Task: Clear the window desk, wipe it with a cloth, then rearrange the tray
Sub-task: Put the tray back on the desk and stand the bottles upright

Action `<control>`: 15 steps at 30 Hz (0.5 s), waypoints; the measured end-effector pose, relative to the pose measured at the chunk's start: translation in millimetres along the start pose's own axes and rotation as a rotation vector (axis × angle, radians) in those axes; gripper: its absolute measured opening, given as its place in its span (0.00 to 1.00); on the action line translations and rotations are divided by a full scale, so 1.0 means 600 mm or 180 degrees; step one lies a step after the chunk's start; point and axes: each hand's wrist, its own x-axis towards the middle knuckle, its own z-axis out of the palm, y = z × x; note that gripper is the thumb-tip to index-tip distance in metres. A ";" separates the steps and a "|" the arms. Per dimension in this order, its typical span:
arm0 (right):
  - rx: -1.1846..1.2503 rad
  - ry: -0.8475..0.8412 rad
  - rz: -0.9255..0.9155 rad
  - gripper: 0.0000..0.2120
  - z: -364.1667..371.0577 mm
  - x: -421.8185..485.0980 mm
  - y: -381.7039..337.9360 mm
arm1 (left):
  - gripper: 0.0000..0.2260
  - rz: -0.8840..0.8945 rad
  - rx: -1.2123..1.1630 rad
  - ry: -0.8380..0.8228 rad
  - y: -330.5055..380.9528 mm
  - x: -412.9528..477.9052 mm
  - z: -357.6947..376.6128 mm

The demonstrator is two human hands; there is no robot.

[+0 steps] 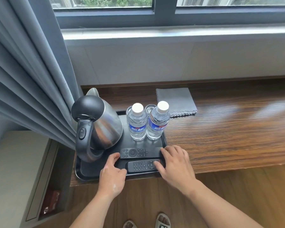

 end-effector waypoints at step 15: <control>0.0247 -0.0507 -0.0060 0.35 -0.001 -0.002 0.009 | 0.23 -0.0051 -0.0122 -0.0057 -0.009 -0.007 0.000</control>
